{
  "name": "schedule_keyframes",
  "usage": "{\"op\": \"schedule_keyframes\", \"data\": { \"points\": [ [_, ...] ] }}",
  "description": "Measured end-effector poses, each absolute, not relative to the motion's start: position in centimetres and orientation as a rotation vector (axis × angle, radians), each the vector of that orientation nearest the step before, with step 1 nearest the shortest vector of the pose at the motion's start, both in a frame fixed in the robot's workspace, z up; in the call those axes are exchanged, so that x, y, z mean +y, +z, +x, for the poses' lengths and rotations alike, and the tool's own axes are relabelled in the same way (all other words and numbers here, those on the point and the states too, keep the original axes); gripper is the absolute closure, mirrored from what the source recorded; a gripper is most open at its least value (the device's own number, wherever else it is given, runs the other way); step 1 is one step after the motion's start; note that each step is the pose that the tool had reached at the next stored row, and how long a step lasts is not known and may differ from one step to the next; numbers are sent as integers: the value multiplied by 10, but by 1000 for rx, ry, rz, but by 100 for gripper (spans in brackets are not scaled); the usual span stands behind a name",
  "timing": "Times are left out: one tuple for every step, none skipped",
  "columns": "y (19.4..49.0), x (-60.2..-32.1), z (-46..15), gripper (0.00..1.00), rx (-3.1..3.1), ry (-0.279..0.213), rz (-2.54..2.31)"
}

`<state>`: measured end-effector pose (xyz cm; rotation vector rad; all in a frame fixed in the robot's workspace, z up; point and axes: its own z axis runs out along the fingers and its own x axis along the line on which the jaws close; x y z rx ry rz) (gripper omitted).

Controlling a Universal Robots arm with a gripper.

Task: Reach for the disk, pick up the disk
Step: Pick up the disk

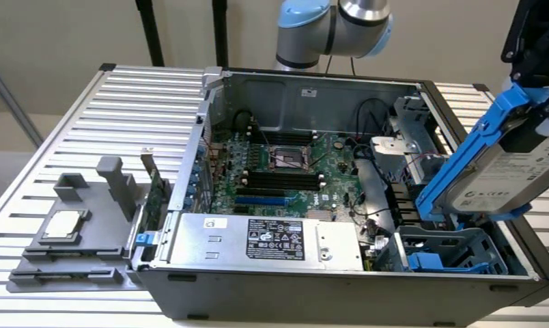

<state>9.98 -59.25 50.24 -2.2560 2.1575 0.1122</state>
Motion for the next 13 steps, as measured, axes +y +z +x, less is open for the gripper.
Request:
{"op": "schedule_keyframes", "data": {
  "points": [
    [501,-594,101,67,2158,112,-2256],
    [500,-595,103,67,2158,112,-2256],
    [499,-596,105,67,2158,112,-2256],
    [498,-596,107,67,2158,112,-2256],
    [498,-596,109,67,2158,113,-2256],
    [498,-596,109,67,2158,113,-2256],
    [498,-596,110,67,2159,113,-2256],
    [498,-596,110,67,2159,113,-2256],
    [498,-596,110,67,2159,113,-2256],
    [498,-596,110,67,2159,113,-2256],
    [498,-596,110,67,2159,113,-2256],
    [498,-596,110,67,2159,113,-2256],
    [498,-596,110,67,2159,113,-2256]
  ]
}}
